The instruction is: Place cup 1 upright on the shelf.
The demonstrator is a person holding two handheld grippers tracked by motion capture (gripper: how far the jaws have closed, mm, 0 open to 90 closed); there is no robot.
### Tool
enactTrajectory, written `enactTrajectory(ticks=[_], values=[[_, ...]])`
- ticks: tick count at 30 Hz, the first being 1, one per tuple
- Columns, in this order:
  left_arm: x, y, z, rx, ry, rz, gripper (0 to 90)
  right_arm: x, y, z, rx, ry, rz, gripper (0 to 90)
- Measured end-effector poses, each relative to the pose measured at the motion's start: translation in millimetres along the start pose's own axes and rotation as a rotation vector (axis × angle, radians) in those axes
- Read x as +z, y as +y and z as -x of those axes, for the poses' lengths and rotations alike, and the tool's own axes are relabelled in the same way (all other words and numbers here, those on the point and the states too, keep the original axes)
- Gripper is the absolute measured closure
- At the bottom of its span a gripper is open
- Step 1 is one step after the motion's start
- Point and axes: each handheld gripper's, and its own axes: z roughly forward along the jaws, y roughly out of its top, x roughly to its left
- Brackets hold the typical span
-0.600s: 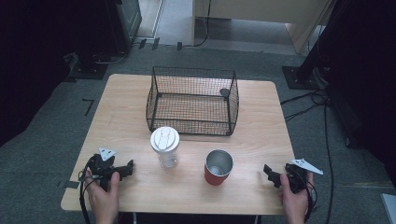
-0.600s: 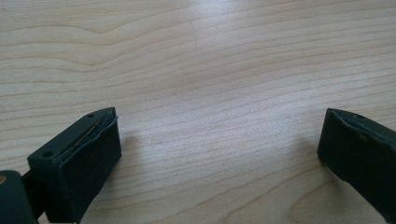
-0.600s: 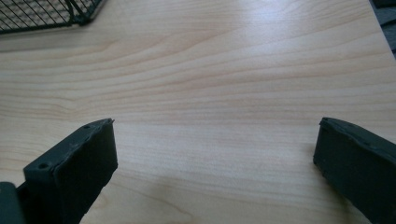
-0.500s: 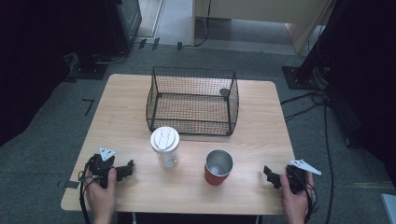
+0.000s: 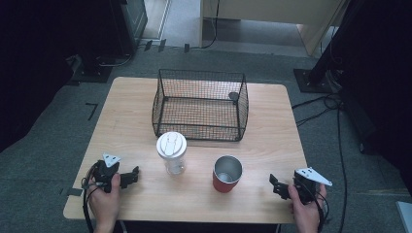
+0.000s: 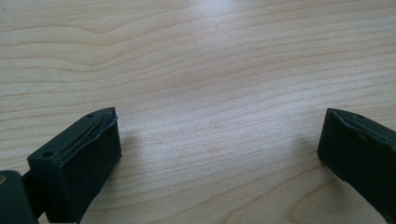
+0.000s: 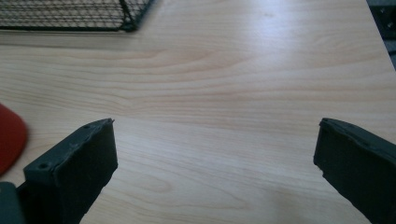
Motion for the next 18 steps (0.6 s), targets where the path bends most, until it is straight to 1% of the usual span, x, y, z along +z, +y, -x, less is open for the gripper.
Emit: enactTrajectory(ticks=[1, 8, 10, 11, 12, 18], values=[[0.0, 0.0, 0.0, 0.0, 0.0, 0.0, 0.0, -3.1, 2.9, -6.1, -0.017, 0.018, 0.01, 0.0], [0.0, 0.0, 0.0, 0.0, 0.0, 0.0, 0.0, -10.7, 11.5, -23.3, -0.076, 0.074, 0.035, 0.0], [0.0, 0.0, 0.0, 0.0, 0.0, 0.0, 0.0, -12.7, 12.9, -26.6, -0.078, 0.09, 0.042, 0.0], [0.0, 0.0, 0.0, 0.0, 0.0, 0.0, 0.0, -12.7, 12.9, -26.6, -0.078, 0.09, 0.042, 0.0], [0.0, 0.0, 0.0, 0.0, 0.0, 0.0, 0.0, -15.3, 14.8, -29.8, -0.076, 0.111, 0.047, 0.0], [0.0, 0.0, 0.0, 0.0, 0.0, 0.0, 0.0, -20.1, 20.7, -41.3, -0.108, 0.149, 0.059, 0.0]])
